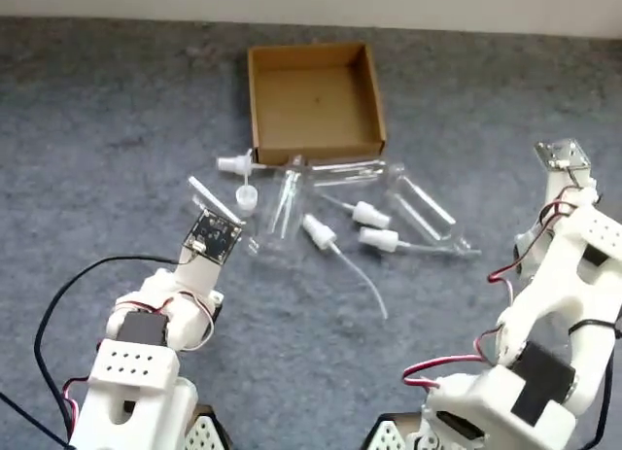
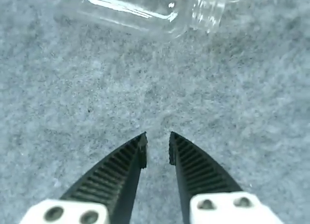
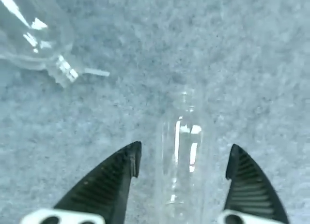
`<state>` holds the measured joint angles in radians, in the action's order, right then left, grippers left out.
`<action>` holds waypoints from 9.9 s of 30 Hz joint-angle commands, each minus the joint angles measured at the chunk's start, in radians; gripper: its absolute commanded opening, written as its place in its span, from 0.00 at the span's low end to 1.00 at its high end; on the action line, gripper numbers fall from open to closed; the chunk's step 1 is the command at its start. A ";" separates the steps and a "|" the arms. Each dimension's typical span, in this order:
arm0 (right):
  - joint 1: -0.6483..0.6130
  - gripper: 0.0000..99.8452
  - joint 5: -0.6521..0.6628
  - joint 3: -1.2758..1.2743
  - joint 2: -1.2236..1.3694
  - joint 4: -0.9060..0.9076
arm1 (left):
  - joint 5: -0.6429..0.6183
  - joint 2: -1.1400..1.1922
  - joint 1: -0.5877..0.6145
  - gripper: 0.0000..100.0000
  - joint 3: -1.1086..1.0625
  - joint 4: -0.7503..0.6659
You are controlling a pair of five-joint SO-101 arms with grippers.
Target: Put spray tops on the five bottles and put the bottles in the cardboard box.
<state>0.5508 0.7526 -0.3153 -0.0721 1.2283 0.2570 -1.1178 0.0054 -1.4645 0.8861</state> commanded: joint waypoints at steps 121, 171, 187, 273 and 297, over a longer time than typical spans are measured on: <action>-0.473 0.00 -0.219 -0.341 -0.375 0.102 | 0.381 0.473 0.038 0.00 0.811 0.367; -0.584 0.00 -0.302 -0.401 -0.377 0.099 | -0.806 0.995 0.153 0.24 0.822 0.190; -0.585 0.00 -0.302 -0.401 -0.377 0.099 | -0.810 1.148 0.116 0.15 0.872 0.189; -1.188 0.00 -0.532 -0.819 -1.018 -0.438 | -0.720 -0.139 -0.099 0.00 0.966 0.043; -1.448 0.00 -0.534 -0.941 -1.017 -0.808 | -0.835 -0.700 0.068 0.00 0.369 -0.253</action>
<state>-0.9175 0.2294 -1.2666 -1.0633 0.4534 -0.5470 -1.8128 0.0545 -1.1439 0.6559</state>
